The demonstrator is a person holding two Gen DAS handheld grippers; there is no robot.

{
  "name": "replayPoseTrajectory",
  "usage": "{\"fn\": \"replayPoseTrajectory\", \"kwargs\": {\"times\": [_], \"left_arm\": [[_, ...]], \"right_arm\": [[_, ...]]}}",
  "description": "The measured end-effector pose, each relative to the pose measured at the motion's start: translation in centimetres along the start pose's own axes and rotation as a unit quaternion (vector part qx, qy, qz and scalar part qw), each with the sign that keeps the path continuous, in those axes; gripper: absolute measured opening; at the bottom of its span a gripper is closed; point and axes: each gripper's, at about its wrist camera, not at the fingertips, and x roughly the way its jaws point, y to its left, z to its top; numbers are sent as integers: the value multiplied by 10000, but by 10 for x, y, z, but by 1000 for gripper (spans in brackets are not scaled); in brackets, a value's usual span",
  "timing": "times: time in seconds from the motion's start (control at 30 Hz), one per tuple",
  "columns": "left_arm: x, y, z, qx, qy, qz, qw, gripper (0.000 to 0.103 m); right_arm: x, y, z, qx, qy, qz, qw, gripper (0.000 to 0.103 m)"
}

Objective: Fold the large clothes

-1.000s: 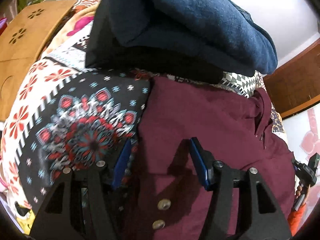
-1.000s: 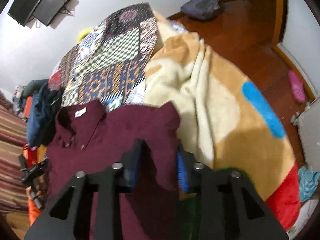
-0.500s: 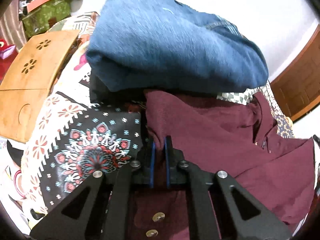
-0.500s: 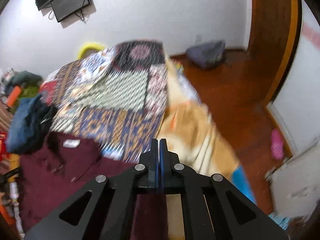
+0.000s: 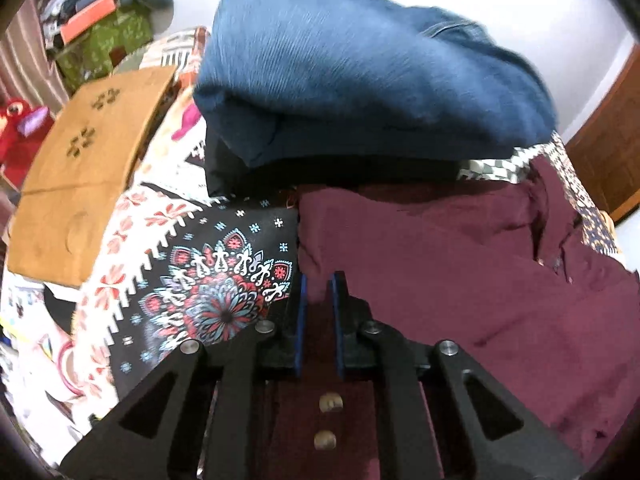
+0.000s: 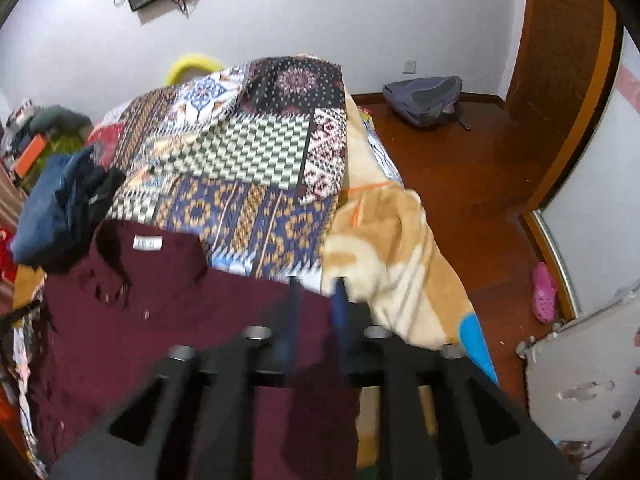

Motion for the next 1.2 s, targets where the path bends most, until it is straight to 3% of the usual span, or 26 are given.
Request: {"fn": "replayPoseTrajectory", "kwargs": {"times": [0.03, 0.07, 0.1, 0.17, 0.23, 0.6, 0.87, 1.2], "left_arm": [[-11, -2, -2, 71, -56, 10, 10000, 17], [-20, -2, -3, 120, -105, 36, 9999, 26], [-26, -3, -5, 155, -149, 71, 9997, 32], [-47, -3, -12, 238, -326, 230, 9989, 65], [-66, -2, -19, 267, -442, 355, 9980, 77], [-112, 18, -71, 171, -367, 101, 9991, 83], [-102, 45, -120, -320, 165, -187, 9992, 83], [-73, 59, -184, -739, 804, -861, 9903, 83]], "right_arm": [[-11, 1, -7, -3, -122, -15, 9999, 63], [-21, 2, -12, -16, -251, -16, 9997, 66], [-26, 4, -15, -29, -331, -8, 9994, 69], [-42, 6, -25, -50, -411, 66, 9991, 71], [-54, 6, -37, -26, -398, 155, 9991, 72], [-75, 9, -120, 200, -10, 345, 9992, 72], [-66, 12, -165, 347, 320, 399, 9981, 72], [-62, 2, -191, 893, 635, 718, 9914, 72]]}}
